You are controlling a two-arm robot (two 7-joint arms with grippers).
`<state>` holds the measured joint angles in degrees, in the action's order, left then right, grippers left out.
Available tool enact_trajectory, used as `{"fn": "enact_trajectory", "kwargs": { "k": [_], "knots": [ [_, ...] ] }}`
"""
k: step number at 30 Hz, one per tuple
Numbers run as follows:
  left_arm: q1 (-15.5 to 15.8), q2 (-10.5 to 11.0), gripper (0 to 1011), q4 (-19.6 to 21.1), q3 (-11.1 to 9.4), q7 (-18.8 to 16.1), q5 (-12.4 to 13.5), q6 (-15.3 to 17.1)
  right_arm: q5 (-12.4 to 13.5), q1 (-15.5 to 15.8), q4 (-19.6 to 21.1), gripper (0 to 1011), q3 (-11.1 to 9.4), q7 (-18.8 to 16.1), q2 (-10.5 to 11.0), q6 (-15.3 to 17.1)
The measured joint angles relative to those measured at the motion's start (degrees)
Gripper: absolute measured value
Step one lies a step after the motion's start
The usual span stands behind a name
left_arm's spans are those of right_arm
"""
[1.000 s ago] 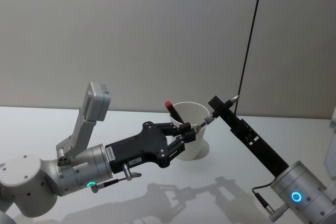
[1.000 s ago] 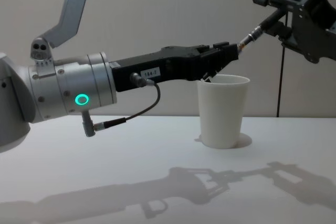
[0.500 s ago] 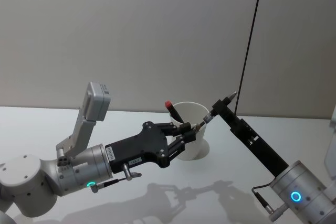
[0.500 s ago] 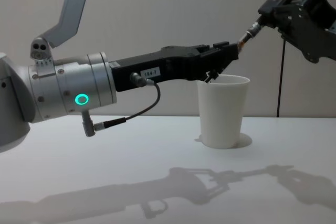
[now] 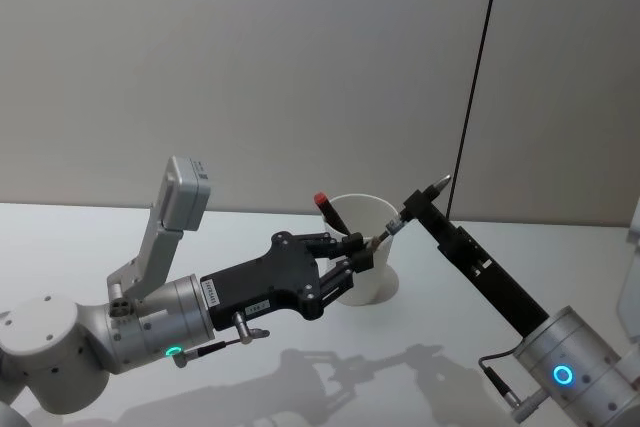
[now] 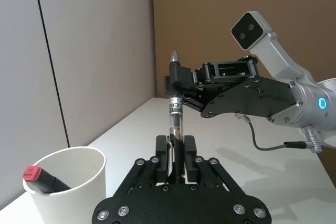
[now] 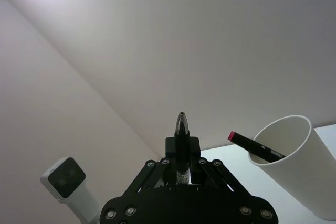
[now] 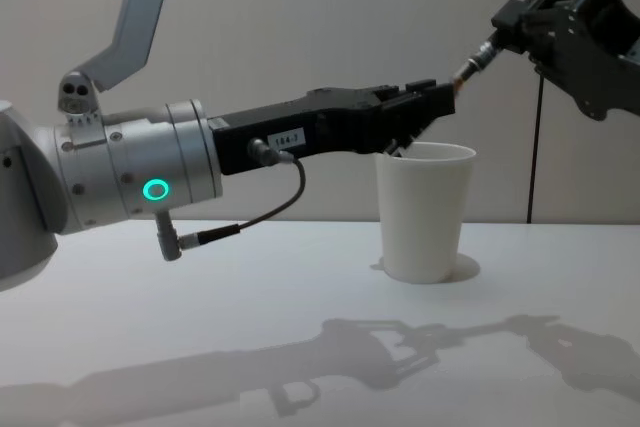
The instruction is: Place the pen into the pen holder.
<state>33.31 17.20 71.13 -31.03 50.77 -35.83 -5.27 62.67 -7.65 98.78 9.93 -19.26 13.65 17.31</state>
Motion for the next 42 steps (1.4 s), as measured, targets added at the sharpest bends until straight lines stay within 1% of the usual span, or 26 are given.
{"fn": "enact_trajectory", "kwargs": {
  "k": [1,2,4,5,8,11,12,13,14,15,16,17,19,22,23,24,26,27,34,37,41,42],
  "knots": [
    [0.0,0.0,195,0.0,0.0,-0.02,0.01,0.0,0.0,0.0,0.0,132,0.03,-0.01,-0.01,0.01],
    [0.0,-0.01,246,-0.01,0.0,-0.02,0.01,0.0,0.01,0.0,0.01,132,0.03,-0.01,-0.01,0.0],
    [0.0,-0.01,278,0.0,0.0,-0.03,0.01,0.0,0.01,0.0,0.01,132,0.03,-0.01,-0.01,0.0],
    [0.0,-0.01,332,-0.01,0.0,-0.02,0.01,0.0,0.01,0.0,0.01,132,0.03,-0.02,0.0,0.01],
    [0.0,-0.01,389,0.0,0.0,-0.03,0.01,0.0,0.01,0.0,0.0,132,0.03,-0.02,0.0,0.0],
    [0.0,-0.01,514,-0.01,0.0,-0.03,0.01,0.0,0.01,0.0,0.01,132,0.02,-0.02,0.0,0.01],
    [0.0,-0.01,514,-0.01,0.0,-0.03,0.01,0.0,0.01,0.0,0.0,132,0.02,-0.02,0.0,0.01],
    [0.0,-0.01,574,0.0,0.0,-0.03,0.0,0.0,0.0,0.0,0.0,132,0.01,-0.02,0.0,0.01],
    [0.0,-0.01,590,-0.01,0.0,-0.03,0.0,0.0,0.01,0.0,0.0,132,0.01,-0.02,0.0,0.0],
    [0.0,-0.01,638,0.0,0.0,-0.03,0.0,0.0,0.01,0.0,0.0,132,0.0,-0.02,0.0,0.01],
    [0.0,-0.01,657,0.0,0.0,-0.02,0.0,0.0,0.0,0.0,0.0,132,0.0,-0.01,0.0,0.01],
    [0.0,-0.01,722,0.0,0.0,-0.02,0.0,0.0,0.01,0.0,0.01,132,0.0,-0.01,0.0,0.01],
    [0.0,-0.01,757,0.0,0.0,-0.02,0.0,0.0,0.01,0.0,0.0,132,-0.01,-0.01,0.0,0.01],
    [0.0,-0.01,853,-0.01,0.0,-0.02,-0.01,0.0,0.01,0.0,0.0,132,-0.01,0.0,0.02,0.01],
    [0.0,-0.01,868,0.0,0.0,-0.01,-0.01,0.0,0.01,0.0,-0.01,132,-0.01,0.0,0.03,0.01],
    [0.0,-0.01,917,0.0,0.0,-0.01,-0.01,0.0,0.01,-0.01,-0.02,132,0.01,0.0,0.07,-0.02],
    [0.0,-0.01,951,0.0,0.0,0.0,-0.01,0.0,-0.01,-0.05,-0.04,132,0.03,0.0,0.13,-0.07],
    [0.0,-0.01,996,0.0,0.0,0.0,0.0,0.0,-0.16,-0.13,-0.08,132,0.06,0.0,0.21,-0.22],
    [0.0,0.0,1000,-0.01,0.0,0.01,-0.01,0.0,-1.58,-0.67,-0.4,132,0.22,0.15,0.93,-1.49],
    [0.0,0.0,1000,0.0,0.0,0.01,-0.01,0.0,-2.94,-1.16,-0.77,132,0.24,0.28,1.41,-2.8],
    [0.0,-0.01,1000,0.0,0.0,0.01,-0.01,0.0,-4.02,-1.73,-1.21,132,0.19,0.44,1.77,-4.02],
    [0.0,0.0,1000,0.0,0.0,0.01,-0.01,0.0,-4.66,-2.02,-1.46,132,0.13,0.58,1.91,-4.78]
  ]
}}
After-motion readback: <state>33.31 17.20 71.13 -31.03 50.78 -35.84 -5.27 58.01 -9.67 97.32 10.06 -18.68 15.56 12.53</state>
